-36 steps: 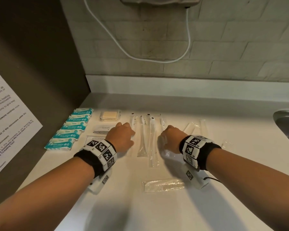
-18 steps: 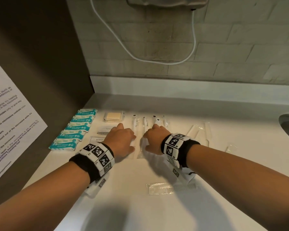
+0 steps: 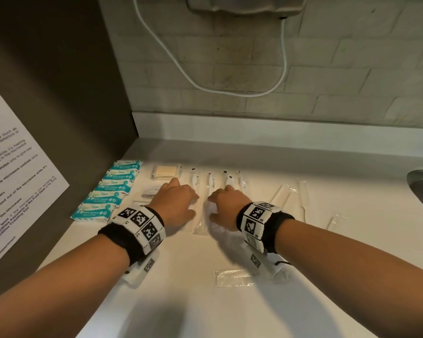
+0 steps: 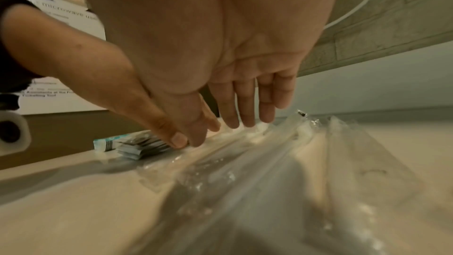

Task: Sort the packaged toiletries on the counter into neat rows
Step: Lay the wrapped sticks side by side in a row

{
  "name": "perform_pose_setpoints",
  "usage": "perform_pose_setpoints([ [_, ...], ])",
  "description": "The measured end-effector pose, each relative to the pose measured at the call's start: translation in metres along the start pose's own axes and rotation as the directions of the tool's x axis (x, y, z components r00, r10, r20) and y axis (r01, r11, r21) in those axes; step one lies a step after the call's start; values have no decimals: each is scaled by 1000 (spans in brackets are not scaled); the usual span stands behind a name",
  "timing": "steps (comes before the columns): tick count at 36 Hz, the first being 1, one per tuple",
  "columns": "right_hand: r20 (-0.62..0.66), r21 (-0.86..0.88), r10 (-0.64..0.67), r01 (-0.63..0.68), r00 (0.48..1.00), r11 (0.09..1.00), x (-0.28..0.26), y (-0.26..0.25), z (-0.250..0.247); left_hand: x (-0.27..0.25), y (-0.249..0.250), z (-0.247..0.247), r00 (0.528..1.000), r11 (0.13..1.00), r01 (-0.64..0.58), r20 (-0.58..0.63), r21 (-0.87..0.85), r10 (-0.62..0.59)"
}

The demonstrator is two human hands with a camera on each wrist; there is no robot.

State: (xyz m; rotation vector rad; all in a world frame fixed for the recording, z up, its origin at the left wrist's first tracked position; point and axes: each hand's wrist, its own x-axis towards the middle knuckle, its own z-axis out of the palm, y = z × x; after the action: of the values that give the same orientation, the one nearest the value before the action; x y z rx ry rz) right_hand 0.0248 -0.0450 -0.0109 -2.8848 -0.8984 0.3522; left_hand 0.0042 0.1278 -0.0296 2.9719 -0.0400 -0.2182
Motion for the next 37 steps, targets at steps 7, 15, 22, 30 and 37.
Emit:
perform_pose_setpoints([
  [7, -49, -31, 5, -7, 999, 999, -22, 30, -2, 12, 36, -11, 983, 985, -153, -119, -83, 142],
  [15, -74, -20, 29, -31, 997, 999, -39, 53, 4, 16, 77, -7, 978, 979, -203, 52, 28, 202],
  [22, -67, 50, 92, -88, 994, 995, -37, 59, 6, 11, 68, 3, 978, 978, -208, 18, 30, 208],
  [30, -34, 50, 87, -85, 996, 995, -23, 50, 3, 3, 58, 11, 985, 984, -171, -29, -57, 169],
  [37, -29, 64, 88, -86, 996, 994, -22, 53, 7, 0, 55, 3, 979, 979, -203, 24, -1, 203],
])
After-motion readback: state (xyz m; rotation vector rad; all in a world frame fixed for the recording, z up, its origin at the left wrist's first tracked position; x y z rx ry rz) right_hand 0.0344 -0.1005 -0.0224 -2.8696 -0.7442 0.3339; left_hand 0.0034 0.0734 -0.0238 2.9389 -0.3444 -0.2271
